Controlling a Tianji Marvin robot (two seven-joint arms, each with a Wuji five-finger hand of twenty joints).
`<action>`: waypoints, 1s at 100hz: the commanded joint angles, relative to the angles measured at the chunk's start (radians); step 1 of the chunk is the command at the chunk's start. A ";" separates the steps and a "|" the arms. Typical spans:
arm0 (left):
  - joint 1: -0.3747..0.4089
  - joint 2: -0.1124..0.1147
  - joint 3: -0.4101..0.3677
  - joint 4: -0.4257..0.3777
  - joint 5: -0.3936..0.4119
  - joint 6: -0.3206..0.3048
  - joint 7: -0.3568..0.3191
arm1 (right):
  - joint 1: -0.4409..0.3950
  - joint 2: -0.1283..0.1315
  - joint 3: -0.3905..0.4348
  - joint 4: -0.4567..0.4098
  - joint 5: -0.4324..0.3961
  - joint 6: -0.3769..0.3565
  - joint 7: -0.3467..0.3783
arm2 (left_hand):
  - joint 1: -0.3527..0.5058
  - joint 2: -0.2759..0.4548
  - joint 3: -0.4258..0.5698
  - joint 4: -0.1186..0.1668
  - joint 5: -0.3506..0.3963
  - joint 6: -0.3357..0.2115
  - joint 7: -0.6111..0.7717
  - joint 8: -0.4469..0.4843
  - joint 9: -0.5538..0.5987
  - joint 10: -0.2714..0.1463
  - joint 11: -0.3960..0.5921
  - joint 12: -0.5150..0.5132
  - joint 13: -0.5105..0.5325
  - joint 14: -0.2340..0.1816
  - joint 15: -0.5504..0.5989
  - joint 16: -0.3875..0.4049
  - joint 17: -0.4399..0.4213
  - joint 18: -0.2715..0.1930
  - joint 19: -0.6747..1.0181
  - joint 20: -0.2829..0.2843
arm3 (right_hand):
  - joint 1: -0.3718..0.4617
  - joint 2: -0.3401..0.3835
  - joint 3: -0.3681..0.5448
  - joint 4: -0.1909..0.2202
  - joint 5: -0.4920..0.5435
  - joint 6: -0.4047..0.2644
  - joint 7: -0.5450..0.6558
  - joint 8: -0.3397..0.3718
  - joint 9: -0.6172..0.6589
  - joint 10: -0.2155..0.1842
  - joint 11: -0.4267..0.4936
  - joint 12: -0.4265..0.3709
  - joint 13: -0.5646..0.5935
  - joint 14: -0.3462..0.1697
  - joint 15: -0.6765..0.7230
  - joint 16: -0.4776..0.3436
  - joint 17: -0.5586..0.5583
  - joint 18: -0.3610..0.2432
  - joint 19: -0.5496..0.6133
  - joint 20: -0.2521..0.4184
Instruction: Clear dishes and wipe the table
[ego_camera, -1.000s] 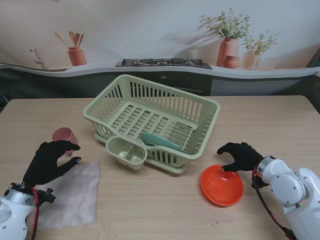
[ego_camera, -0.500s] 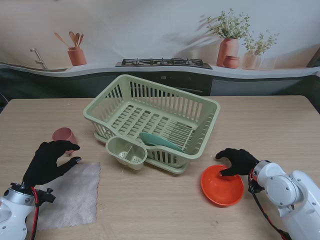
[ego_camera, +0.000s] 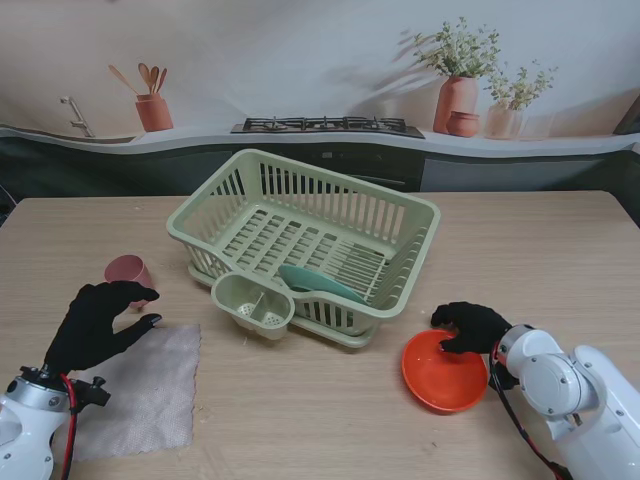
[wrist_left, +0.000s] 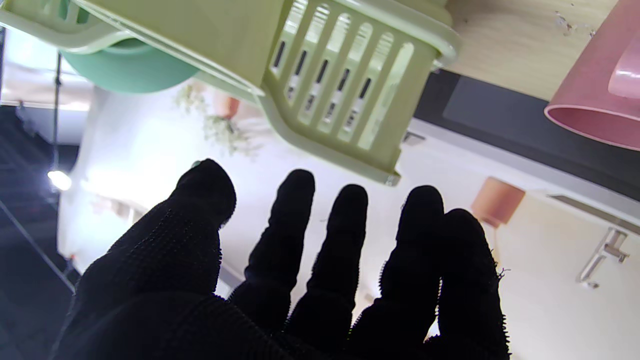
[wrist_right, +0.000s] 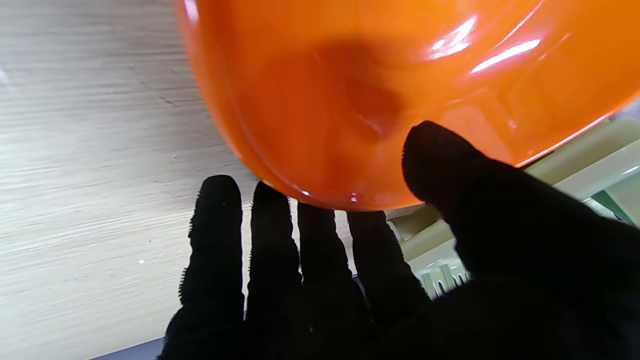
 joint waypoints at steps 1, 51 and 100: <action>0.004 -0.002 -0.001 -0.007 -0.001 -0.001 -0.009 | -0.014 -0.005 -0.011 0.013 -0.009 0.003 0.017 | 0.014 0.037 -0.019 0.028 0.029 0.008 -0.011 -0.007 -0.004 0.025 -0.006 -0.003 -0.013 0.027 -0.001 0.001 -0.013 0.010 -0.003 -0.003 | 0.055 0.018 0.028 0.008 0.027 0.018 0.039 0.007 0.036 0.019 0.032 0.022 0.149 0.065 0.144 0.060 0.053 0.028 0.078 0.021; 0.005 -0.002 0.001 -0.007 0.001 0.007 -0.006 | -0.005 -0.009 -0.045 0.034 -0.038 0.021 -0.025 | 0.012 0.037 -0.018 0.028 0.029 0.006 -0.011 -0.007 -0.004 0.024 -0.007 -0.003 -0.014 0.028 -0.001 0.001 -0.014 0.010 -0.004 -0.003 | 0.222 -0.070 0.223 -0.092 0.230 0.001 0.240 -0.191 0.343 0.065 0.072 0.029 0.499 0.088 0.350 0.083 0.433 0.053 0.334 -0.026; 0.004 -0.002 0.001 -0.006 0.002 0.007 -0.004 | -0.020 -0.024 -0.029 0.021 0.041 0.051 -0.070 | 0.013 0.039 -0.019 0.028 0.028 0.006 -0.011 -0.007 -0.005 0.024 -0.007 -0.003 -0.015 0.026 -0.001 0.001 -0.015 0.009 -0.004 -0.003 | 0.295 -0.135 0.310 -0.152 0.513 -0.088 0.356 -0.251 0.659 0.063 0.038 0.069 0.715 0.107 0.487 0.153 0.643 0.069 0.463 0.023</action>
